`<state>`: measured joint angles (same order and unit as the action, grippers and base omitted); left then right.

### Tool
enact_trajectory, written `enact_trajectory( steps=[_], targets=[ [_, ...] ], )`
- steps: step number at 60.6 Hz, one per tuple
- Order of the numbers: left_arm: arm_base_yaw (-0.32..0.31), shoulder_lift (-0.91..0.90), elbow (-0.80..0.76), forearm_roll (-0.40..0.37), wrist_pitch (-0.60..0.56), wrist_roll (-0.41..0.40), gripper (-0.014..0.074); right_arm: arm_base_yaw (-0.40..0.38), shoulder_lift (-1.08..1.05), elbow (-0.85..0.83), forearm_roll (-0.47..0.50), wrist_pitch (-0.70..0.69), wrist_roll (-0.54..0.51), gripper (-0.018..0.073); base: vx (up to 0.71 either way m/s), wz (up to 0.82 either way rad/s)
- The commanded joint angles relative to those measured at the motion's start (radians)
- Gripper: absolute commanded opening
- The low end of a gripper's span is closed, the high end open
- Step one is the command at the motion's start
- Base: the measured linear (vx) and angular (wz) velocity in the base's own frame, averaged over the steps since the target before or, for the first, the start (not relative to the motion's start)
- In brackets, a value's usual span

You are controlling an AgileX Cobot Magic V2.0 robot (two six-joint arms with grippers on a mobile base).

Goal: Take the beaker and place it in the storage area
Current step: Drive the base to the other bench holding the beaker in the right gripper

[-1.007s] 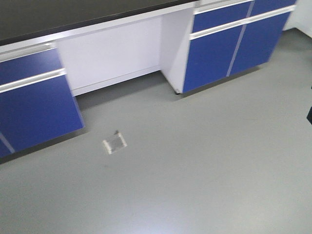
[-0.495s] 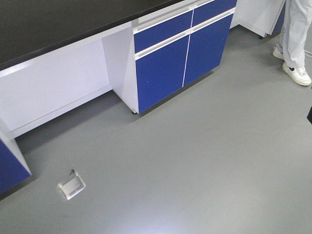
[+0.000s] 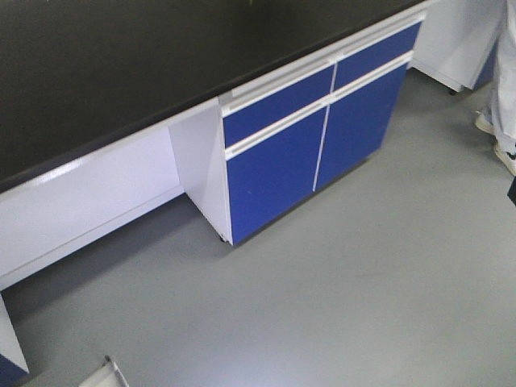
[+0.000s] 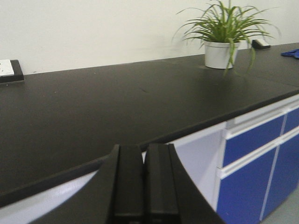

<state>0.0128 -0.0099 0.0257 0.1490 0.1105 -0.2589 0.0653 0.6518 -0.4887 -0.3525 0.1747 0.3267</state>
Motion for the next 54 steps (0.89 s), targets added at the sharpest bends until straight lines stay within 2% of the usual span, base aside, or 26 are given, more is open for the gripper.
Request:
enact_trajectory(
  steps=[1, 19, 54],
  targets=[
    [-0.006, -0.018, 0.022, -0.006, -0.085, -0.006, -0.0008, -0.004, 0.0, -0.029, -0.017, -0.081, -0.006, -0.0003, 0.47, 0.22],
    [-0.006, -0.018, 0.022, -0.006, -0.085, -0.006, -0.0008, -0.004, 0.0, -0.029, -0.017, -0.081, -0.006, -0.0003, 0.46, 0.38],
    [-0.006, -0.018, 0.022, -0.006, -0.085, -0.006, -0.0008, -0.004, 0.004, -0.029, -0.017, -0.08, -0.006, -0.0003, 0.38, 0.6]
  ],
)
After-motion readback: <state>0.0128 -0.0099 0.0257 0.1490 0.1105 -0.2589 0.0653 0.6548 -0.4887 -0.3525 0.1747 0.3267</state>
